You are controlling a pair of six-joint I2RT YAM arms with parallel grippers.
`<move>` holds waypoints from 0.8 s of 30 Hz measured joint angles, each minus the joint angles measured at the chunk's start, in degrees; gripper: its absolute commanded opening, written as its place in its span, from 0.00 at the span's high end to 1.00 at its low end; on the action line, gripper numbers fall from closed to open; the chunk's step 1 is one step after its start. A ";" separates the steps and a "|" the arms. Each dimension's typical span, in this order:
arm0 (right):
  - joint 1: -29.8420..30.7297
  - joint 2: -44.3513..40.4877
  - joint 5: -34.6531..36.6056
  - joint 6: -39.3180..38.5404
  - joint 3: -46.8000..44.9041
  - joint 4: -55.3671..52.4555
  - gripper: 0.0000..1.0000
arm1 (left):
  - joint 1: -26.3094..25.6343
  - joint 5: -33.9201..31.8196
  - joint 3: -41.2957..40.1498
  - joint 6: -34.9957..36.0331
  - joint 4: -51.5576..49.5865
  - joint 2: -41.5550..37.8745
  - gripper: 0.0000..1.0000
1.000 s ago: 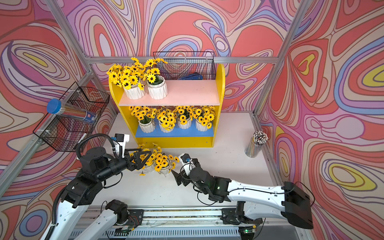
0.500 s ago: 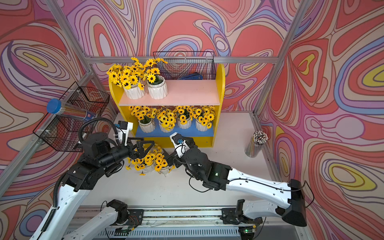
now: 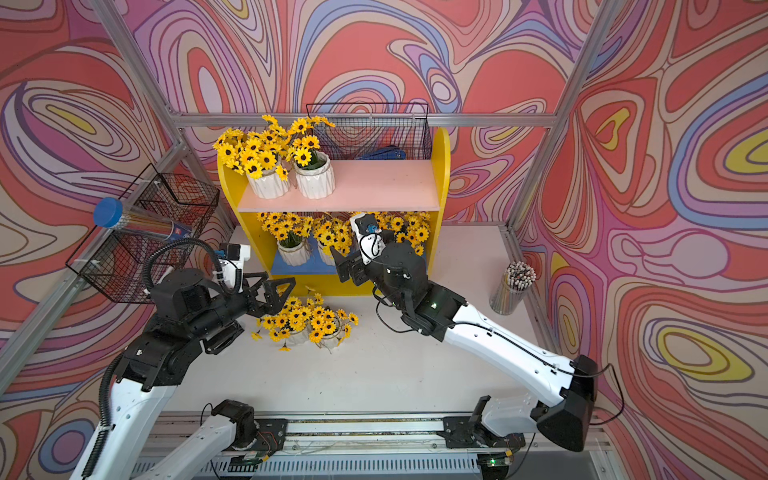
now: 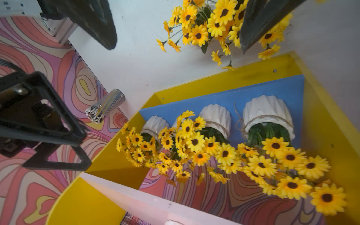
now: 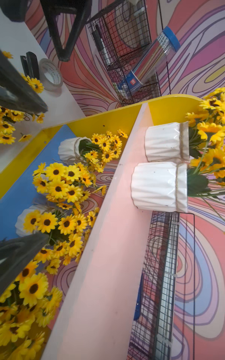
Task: Take the sunflower pots off the shelves
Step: Pick up the sunflower pot from the shelf.
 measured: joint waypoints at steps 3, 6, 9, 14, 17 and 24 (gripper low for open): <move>-3.10 4.85 -3.48 -0.07 5.01 0.50 0.02 | 6.27 1.55 0.68 -0.57 -0.22 2.05 0.00; -4.94 8.81 -6.19 -0.48 8.63 1.42 0.02 | 9.33 2.38 1.51 -1.07 -0.42 2.40 0.00; -5.16 12.20 -8.04 -1.40 12.92 1.62 0.02 | 11.15 3.58 2.84 -1.84 0.28 2.23 0.00; -6.12 16.74 -10.88 -2.19 20.39 2.10 0.02 | 12.83 6.88 3.45 -4.81 5.03 4.31 0.01; -7.76 20.44 -11.98 -1.75 27.26 0.37 0.02 | 12.83 8.98 1.20 -6.93 9.33 5.57 0.00; -9.94 31.58 -14.10 -1.79 44.00 -4.81 0.02 | 12.83 12.24 -6.62 -10.56 15.32 5.46 0.00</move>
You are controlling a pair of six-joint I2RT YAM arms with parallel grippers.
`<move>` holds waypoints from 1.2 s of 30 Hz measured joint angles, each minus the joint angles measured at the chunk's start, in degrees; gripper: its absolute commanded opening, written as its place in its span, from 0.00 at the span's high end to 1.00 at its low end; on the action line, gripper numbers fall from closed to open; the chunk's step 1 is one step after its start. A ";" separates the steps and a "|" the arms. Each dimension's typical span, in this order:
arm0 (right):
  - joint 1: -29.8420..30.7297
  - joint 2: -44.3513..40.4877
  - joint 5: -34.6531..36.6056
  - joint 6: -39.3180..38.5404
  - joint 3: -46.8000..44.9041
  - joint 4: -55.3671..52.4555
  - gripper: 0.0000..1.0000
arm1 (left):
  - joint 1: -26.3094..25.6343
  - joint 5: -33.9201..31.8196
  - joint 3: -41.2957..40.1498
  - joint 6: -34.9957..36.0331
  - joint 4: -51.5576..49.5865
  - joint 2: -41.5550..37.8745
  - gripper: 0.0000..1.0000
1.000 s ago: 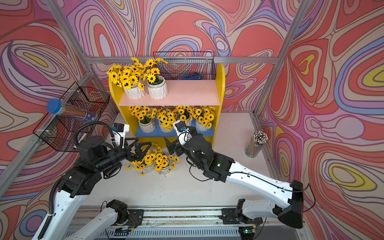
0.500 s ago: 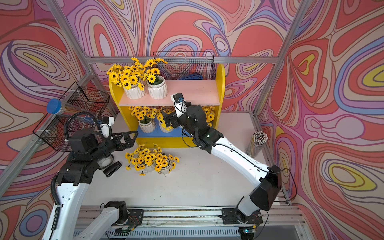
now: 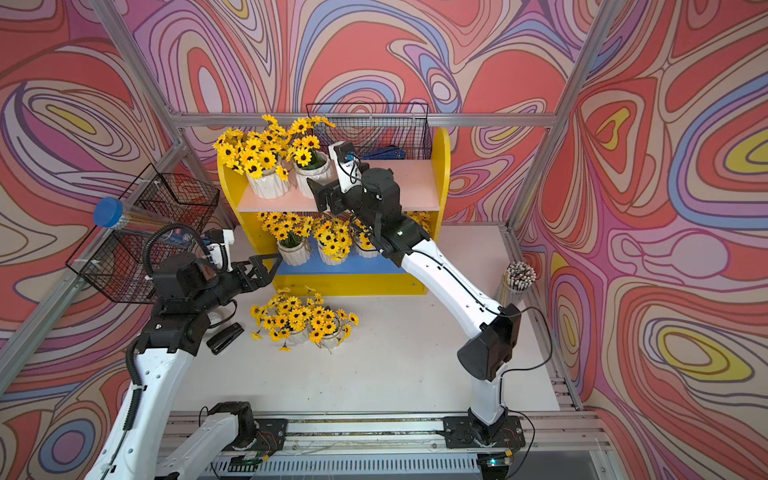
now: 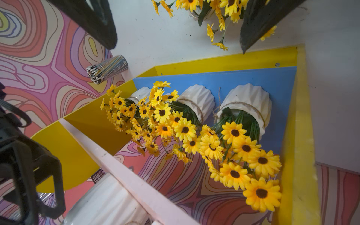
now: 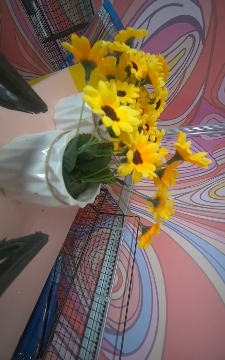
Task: Take the sunflower pots off the shelves
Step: Pick up the sunflower pot from the shelf.
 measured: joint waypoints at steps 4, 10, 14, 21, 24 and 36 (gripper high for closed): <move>-0.02 4.66 -1.09 -0.72 4.96 -2.60 0.02 | 0.00 1.31 -1.64 -0.92 3.08 -0.39 0.00; -0.20 7.39 -2.51 -1.01 6.29 -2.34 0.02 | 0.00 3.58 -2.69 -2.05 5.88 -0.35 0.00; -0.24 8.44 -2.80 -0.98 6.82 -0.70 0.02 | 0.17 4.35 -2.97 -2.40 6.97 -0.37 0.00; -0.26 9.70 -2.78 -2.62 7.56 1.79 0.02 | 0.26 4.90 -3.13 -2.40 7.37 -0.37 0.00; -0.26 9.90 -2.80 -3.63 7.85 1.88 0.02 | 0.26 5.31 -3.13 -2.43 7.45 -0.33 0.00; -0.50 9.44 -2.86 -5.60 5.92 5.20 0.02 | 0.74 6.75 -3.37 -3.74 9.14 0.72 0.00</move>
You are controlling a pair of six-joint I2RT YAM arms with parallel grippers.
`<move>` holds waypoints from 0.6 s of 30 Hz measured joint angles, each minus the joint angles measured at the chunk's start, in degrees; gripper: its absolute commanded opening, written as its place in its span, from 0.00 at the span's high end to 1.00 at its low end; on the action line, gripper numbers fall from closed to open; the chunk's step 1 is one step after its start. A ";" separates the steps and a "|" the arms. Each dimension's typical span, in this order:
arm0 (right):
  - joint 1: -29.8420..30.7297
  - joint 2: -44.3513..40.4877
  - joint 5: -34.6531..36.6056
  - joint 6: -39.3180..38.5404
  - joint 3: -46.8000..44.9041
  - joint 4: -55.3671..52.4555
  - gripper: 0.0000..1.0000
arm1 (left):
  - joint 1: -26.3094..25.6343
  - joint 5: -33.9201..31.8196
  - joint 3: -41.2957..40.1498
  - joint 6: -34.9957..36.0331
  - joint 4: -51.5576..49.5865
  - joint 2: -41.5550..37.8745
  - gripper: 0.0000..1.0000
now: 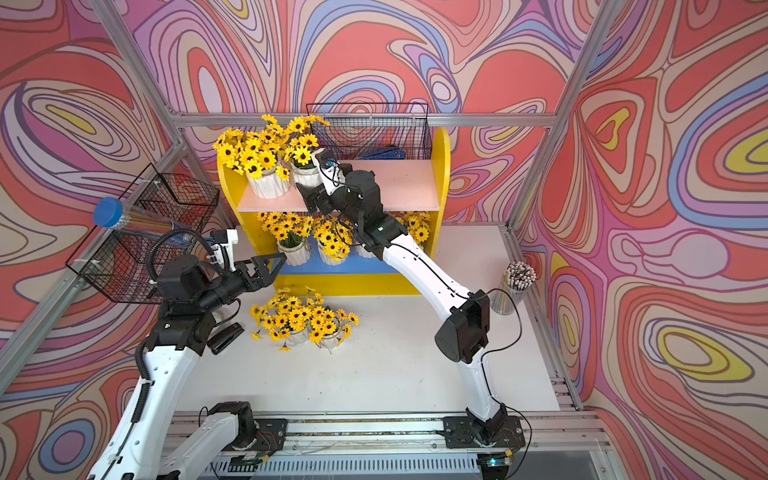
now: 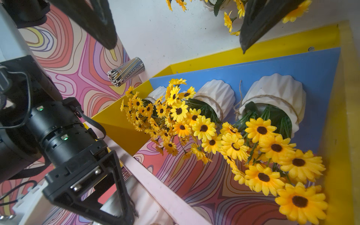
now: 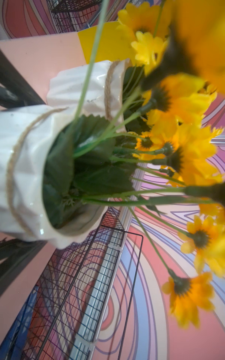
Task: Take the sunflower pots off the shelves
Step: Pick up the sunflower pot from the shelf.
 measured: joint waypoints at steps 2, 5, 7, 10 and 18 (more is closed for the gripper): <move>-0.20 0.00 -0.48 0.24 0.00 0.85 0.02 | 0.00 0.15 -0.02 -0.13 0.02 0.04 0.00; -0.87 0.00 -1.99 1.42 0.15 1.88 0.02 | 0.00 0.33 -0.02 -0.15 0.17 0.04 0.00; -1.46 0.57 -3.02 2.29 2.05 1.20 0.02 | 0.02 0.44 -0.07 -0.15 0.44 0.04 0.00; -2.12 2.27 -3.96 3.10 6.82 0.55 0.02 | 0.15 0.50 -0.07 -0.15 0.46 0.04 0.00; -2.45 2.89 -6.58 5.14 9.90 -0.26 0.02 | 0.37 1.05 -0.07 -0.37 0.90 0.04 0.00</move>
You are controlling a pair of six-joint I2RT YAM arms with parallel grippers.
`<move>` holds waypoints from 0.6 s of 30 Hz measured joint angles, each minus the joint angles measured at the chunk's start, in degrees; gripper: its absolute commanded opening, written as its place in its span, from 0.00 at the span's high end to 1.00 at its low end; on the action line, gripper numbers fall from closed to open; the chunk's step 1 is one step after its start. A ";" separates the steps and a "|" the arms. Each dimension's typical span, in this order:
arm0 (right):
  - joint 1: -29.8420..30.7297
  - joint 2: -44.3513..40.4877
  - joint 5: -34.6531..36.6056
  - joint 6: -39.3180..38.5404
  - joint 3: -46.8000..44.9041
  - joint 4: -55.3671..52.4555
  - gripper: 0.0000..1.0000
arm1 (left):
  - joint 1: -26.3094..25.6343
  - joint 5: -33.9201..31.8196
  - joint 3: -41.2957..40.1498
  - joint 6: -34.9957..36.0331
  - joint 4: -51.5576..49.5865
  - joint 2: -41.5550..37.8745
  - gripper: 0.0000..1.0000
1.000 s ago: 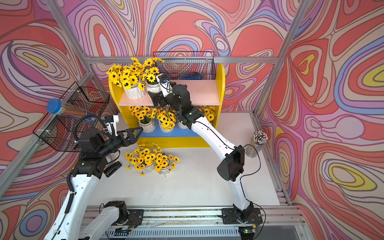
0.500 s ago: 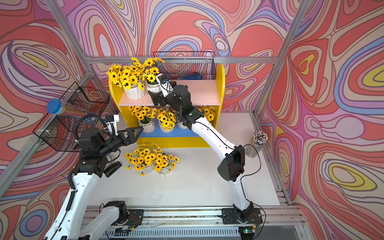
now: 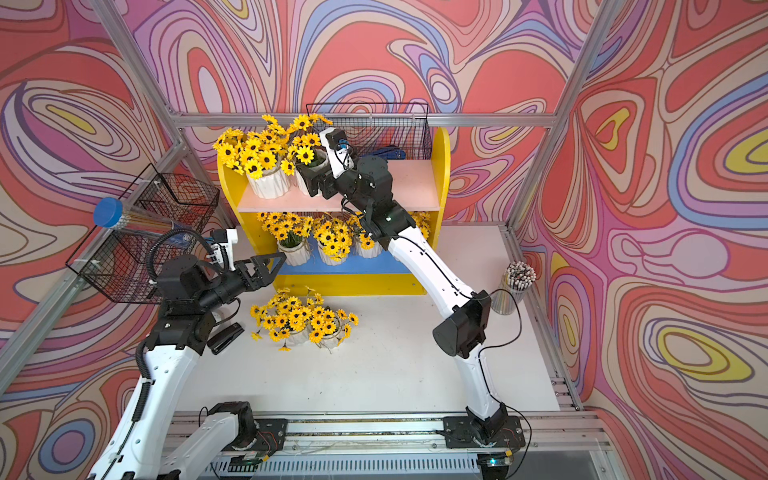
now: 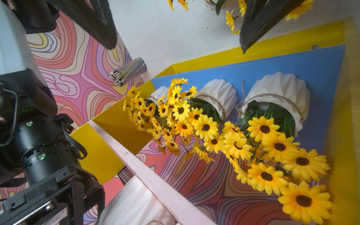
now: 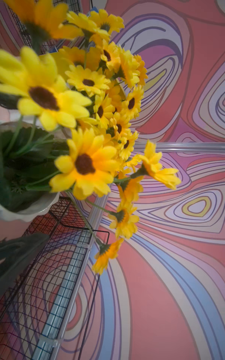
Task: Take the sunflower pots off the shelves
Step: Pick up the sunflower pot from the shelf.
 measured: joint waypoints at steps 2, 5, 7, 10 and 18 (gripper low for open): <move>-0.04 0.42 -0.44 0.55 0.26 -0.46 0.02 | 0.00 0.20 0.00 -0.04 0.07 0.00 0.00; -0.20 1.86 -1.09 1.27 1.64 -1.22 0.02 | 0.00 0.31 -0.07 -0.22 0.37 0.07 0.00; -0.26 2.64 -1.38 1.64 1.79 -1.55 0.02 | 0.00 0.33 -0.11 -0.22 0.39 0.11 0.00; -0.33 3.63 -1.75 2.12 2.05 -1.66 0.02 | 0.00 0.46 -0.33 -0.28 0.44 0.24 0.00; -0.46 5.46 -2.08 2.89 5.62 -2.19 0.13 | 0.00 0.50 -0.59 -0.83 0.59 0.39 0.00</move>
